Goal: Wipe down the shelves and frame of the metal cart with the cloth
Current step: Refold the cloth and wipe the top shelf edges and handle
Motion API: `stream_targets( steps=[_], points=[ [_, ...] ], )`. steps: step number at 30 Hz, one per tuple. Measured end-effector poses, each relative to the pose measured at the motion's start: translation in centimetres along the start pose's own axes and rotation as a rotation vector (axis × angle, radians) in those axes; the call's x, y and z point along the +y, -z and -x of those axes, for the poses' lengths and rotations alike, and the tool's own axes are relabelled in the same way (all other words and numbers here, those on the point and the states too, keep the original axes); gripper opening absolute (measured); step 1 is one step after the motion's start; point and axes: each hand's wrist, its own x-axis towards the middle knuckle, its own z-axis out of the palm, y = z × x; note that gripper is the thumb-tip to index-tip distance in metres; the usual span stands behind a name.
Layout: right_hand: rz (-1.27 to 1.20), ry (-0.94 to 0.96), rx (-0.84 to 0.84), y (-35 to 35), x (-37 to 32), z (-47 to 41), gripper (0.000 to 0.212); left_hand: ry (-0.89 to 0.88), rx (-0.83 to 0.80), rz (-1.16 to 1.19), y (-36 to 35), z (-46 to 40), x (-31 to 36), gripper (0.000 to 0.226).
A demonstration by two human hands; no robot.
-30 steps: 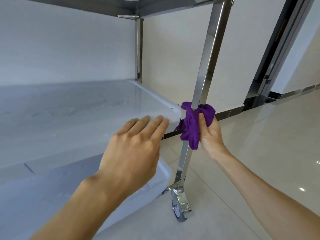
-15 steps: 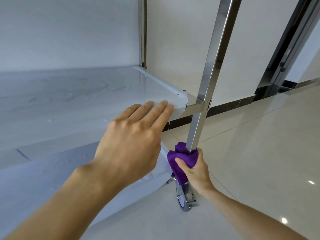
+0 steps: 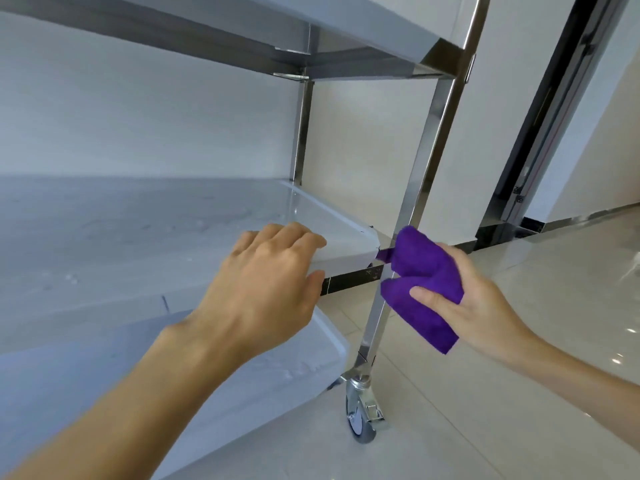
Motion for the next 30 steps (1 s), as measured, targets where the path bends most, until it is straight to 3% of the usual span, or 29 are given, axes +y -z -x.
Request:
stream_targets(
  steps=[4, 6, 8, 10, 14, 16, 23, 27, 30],
  points=[
    [0.45, 0.321, -0.231, 1.5, -4.4, -5.5, 0.061, 0.039, -0.029, 0.001, 1.1, -0.4, -1.2, 0.04],
    [0.727, 0.294, -0.504, 1.1, -4.8, -8.3, 0.072, 0.046, -0.085, -0.037, 1.6, -0.4, -1.9, 0.04],
    [0.824, 0.164, -0.686, 0.2, -4.2, -9.7, 0.091, 0.055, -0.139, -0.086, 2.2, -0.1, -2.8, 0.039],
    [0.787, 0.113, -0.62, -1.1, -3.2, -9.4, 0.099, 0.075, -0.153, -0.123, 2.9, 0.6, -3.7, 0.04],
    [0.946, 0.318, -0.252, -4.3, -2.2, -7.2, 0.093, 0.112, -0.159, -0.174, 4.6, 2.3, -6.0, 0.039],
    [0.97, 0.409, -0.176, -6.6, -3.8, -6.6, 0.09, 0.108, -0.178, -0.129, 5.3, 3.0, -6.9, 0.035],
    [0.712, 0.745, -0.18, -14.1, -8.9, -6.1, 0.071, 0.054, -0.134, -0.049, 5.1, 4.1, -7.4, 0.039],
    [0.651, 0.649, -0.316, -10.1, -5.9, -7.6, 0.079, 0.052, -0.119, -0.087, 4.8, 4.1, -7.4, 0.048],
    [0.71, 0.455, -0.303, -5.4, -2.2, -8.9, 0.081, 0.047, -0.109, -0.107, 5.0, 4.5, -7.2, 0.046]
  ],
)
